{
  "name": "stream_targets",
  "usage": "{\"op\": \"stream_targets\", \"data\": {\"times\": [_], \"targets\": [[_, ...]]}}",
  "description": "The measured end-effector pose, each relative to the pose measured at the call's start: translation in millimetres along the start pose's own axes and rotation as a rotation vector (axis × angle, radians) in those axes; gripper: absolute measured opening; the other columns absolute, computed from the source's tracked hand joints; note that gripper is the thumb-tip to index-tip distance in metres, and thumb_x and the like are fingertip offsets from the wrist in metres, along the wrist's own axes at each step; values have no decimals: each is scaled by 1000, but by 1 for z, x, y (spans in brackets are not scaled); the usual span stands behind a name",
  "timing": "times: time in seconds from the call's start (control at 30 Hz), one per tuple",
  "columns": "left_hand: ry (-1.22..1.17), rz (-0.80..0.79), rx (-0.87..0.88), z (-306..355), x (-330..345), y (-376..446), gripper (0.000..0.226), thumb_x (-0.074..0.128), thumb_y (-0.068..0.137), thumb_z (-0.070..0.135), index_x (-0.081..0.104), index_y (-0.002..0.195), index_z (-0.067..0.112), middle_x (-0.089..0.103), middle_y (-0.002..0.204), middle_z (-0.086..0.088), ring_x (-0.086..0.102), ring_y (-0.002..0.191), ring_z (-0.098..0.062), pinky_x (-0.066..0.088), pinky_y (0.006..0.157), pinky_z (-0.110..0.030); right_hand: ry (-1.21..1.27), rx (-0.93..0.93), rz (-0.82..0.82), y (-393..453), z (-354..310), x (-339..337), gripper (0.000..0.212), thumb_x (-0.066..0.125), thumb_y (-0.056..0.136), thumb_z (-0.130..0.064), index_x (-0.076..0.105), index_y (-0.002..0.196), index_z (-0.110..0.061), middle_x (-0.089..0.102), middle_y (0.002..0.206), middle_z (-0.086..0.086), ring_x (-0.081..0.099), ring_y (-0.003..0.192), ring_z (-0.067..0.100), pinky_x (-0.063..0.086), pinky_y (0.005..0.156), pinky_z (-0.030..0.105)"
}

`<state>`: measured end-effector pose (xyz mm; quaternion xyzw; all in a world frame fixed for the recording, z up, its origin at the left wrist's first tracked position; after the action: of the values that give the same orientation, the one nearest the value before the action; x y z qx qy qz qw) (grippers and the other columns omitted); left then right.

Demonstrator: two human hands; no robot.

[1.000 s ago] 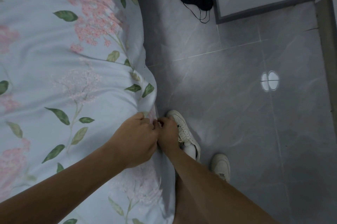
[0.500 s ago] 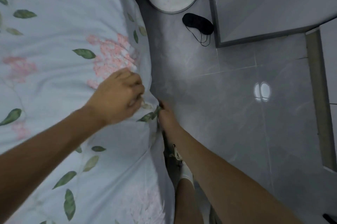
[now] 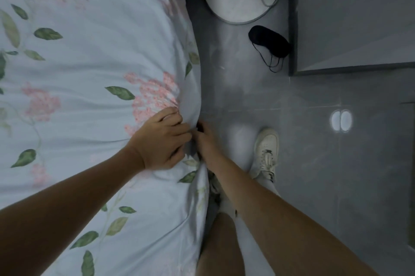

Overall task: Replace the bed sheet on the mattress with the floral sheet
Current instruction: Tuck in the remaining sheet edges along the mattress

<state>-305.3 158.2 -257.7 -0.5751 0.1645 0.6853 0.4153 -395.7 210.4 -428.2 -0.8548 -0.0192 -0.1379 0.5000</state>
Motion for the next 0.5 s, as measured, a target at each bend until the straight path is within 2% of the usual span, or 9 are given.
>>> {"op": "stream_targets", "data": {"times": [0.1,0.17,0.2,0.27,0.33,0.37,0.43,0.5], "targets": [[-6,-46,2,1,0,2,12,60,85,23,59,77,15,56,77,-4,47,77,-29,43,96,-46,-53,51,-12,3,-2,3,39,61,82,-14,71,119,-22,75,112,14,70,107,36,54,100,58],[-13,-111,63,1,0,6,16,61,86,27,59,75,15,57,76,-4,48,76,-29,43,91,-45,-96,78,-24,-3,-11,2,31,57,91,-11,71,118,-18,74,102,14,69,100,37,55,98,56],[-7,-150,91,0,0,8,19,60,88,29,60,75,15,58,76,-4,48,75,-28,42,88,-44,-97,89,-44,-7,-15,2,30,54,97,-10,69,122,-16,72,95,11,67,95,34,56,95,50],[23,-216,115,-6,-1,14,27,52,95,33,62,75,17,60,75,-3,50,73,-27,40,85,-42,-75,147,-29,-12,-16,-2,29,49,104,-13,66,128,-11,67,83,4,65,86,28,55,78,36],[69,-295,74,-6,-6,21,35,44,97,34,64,74,18,61,73,-1,49,70,-24,37,82,-39,-94,147,-1,-15,-17,0,32,49,106,-21,63,134,-13,70,92,5,67,84,22,56,67,24],[105,-332,56,-2,-10,24,38,41,97,34,66,74,20,61,71,1,46,68,-22,34,81,-37,-120,129,7,-18,-18,2,37,50,104,-26,61,138,-16,72,105,8,70,92,23,58,70,23],[175,-423,38,9,-17,29,42,36,99,34,69,76,22,56,67,4,39,64,-20,25,78,-37,-103,109,7,-20,-17,9,51,53,91,-35,60,140,-21,72,122,12,70,108,29,61,88,37],[226,-530,18,18,-29,32,43,36,103,32,70,79,22,49,65,3,34,62,-21,21,78,-38,-59,126,65,-19,-15,10,53,56,82,-38,66,132,-24,74,115,10,72,105,29,60,91,46]]}}
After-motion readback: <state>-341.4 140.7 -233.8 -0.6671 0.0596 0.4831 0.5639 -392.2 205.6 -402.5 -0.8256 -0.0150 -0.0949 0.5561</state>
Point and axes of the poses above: each hand's wrist, its own y-axis towards the middle knuckle, its own x-axis out of the palm, z = x × y, the point moved 4 cm from there along y, towards the middle knuckle
